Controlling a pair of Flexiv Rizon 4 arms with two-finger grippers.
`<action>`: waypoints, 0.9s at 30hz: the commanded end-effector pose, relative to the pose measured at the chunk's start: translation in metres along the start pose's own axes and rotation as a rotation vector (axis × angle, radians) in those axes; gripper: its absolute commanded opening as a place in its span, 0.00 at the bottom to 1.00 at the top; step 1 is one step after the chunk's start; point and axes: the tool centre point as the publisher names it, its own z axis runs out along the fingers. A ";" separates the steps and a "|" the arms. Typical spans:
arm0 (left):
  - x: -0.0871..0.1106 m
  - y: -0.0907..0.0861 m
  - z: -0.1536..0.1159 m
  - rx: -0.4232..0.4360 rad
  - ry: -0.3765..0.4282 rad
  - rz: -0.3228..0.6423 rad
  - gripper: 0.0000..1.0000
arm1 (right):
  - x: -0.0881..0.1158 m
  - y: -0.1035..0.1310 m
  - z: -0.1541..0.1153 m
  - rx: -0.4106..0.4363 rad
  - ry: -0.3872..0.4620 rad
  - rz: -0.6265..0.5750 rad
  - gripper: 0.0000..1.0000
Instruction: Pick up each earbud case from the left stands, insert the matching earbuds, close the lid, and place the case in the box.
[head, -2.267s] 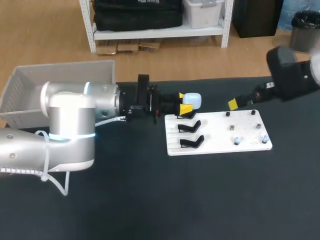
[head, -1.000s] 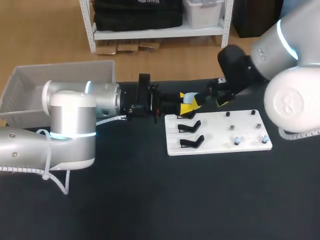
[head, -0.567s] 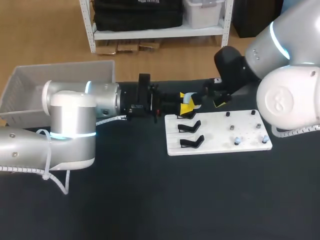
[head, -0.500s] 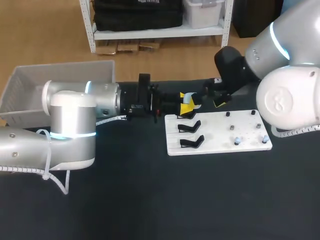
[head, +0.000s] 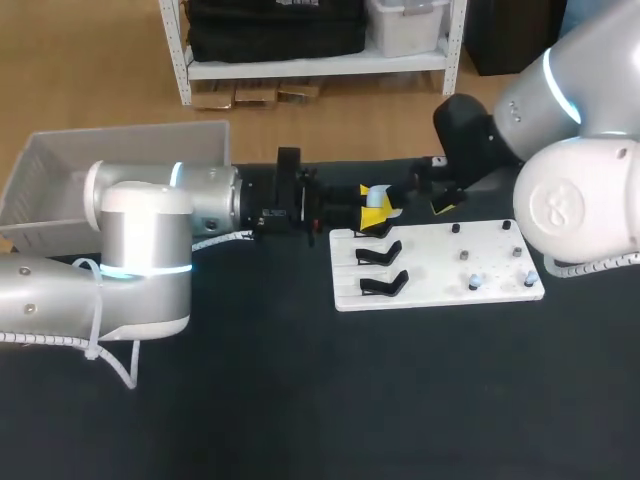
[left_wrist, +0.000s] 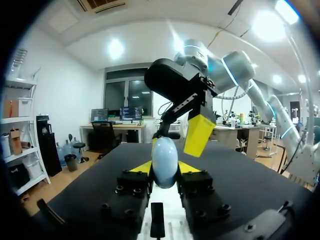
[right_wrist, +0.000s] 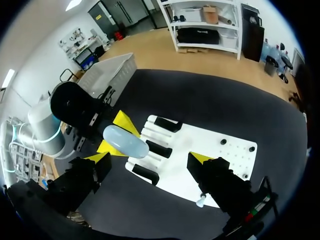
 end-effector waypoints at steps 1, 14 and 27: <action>0.001 0.002 0.001 0.004 0.000 -0.001 0.00 | -0.001 0.001 0.001 0.012 -0.005 0.004 1.00; 0.001 0.002 0.001 0.004 0.000 -0.001 0.00 | -0.004 -0.003 0.003 0.028 -0.015 0.012 1.00; 0.001 0.002 0.001 0.004 0.000 -0.001 0.00 | -0.013 -0.006 -0.002 0.036 -0.035 0.027 1.00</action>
